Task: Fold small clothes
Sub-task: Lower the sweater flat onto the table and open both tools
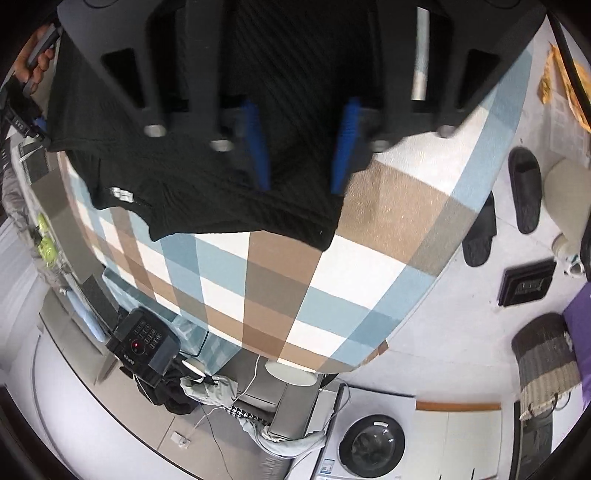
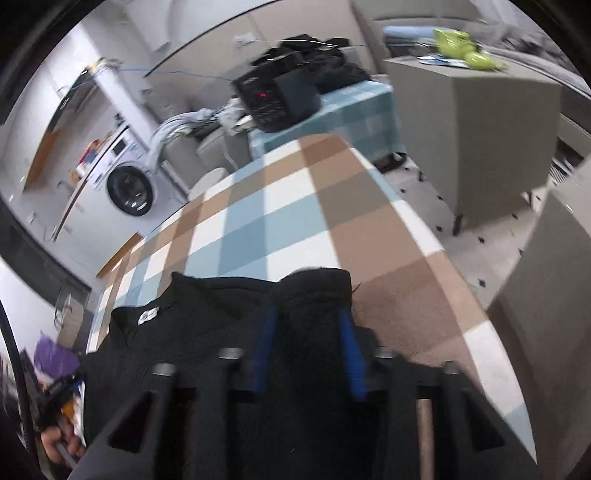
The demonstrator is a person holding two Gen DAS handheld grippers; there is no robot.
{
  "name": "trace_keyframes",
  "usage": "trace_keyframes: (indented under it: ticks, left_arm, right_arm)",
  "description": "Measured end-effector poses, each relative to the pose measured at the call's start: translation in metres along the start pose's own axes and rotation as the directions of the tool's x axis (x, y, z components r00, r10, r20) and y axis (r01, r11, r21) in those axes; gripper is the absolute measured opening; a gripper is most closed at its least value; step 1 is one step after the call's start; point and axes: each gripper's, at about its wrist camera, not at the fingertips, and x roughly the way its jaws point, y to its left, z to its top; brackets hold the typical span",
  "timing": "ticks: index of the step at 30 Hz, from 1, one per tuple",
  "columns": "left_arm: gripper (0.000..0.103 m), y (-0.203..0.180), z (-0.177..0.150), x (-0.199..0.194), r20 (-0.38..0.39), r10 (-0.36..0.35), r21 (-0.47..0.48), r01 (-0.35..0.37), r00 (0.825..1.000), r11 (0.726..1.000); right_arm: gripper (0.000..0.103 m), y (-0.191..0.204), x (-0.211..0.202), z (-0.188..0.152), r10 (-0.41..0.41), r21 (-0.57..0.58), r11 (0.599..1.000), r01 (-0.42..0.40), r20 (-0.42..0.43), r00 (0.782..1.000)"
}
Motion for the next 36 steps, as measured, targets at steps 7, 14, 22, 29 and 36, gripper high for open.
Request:
trace_keyframes:
  ticks: [7,14,22,29,36]
  left_arm:
    - [0.0,0.002,0.0,-0.008,0.055,-0.016,-0.002,0.016,0.998,1.0]
    - [0.0,0.001,0.004,-0.049,0.153,-0.045,-0.013,0.048,0.987,0.999]
    - [0.0,-0.004,0.022,-0.061,0.191,-0.032,-0.04,0.04,0.981,0.998]
    - [0.001,0.003,0.026,-0.018,0.09,0.041,-0.059,-0.036,0.995,0.998]
    - [0.028,0.014,0.002,-0.028,0.029,0.048,-0.062,-0.047,0.998,0.997]
  right_arm:
    - [0.01,0.001,-0.022,-0.002,0.038,0.003,0.999,-0.038,0.072,0.997]
    - [0.008,0.027,-0.061,0.008,0.084,-0.048,0.996,-0.076,0.187,0.979]
    - [0.007,0.039,-0.033,0.048,0.009,0.035,0.999,-0.017,0.201,0.979]
    - [0.016,0.012,0.032,0.051,0.024,0.157,0.987,-0.026,0.012,1.0]
    - [0.042,0.002,-0.015,0.022,0.058,0.128,0.99,-0.059,0.006,0.998]
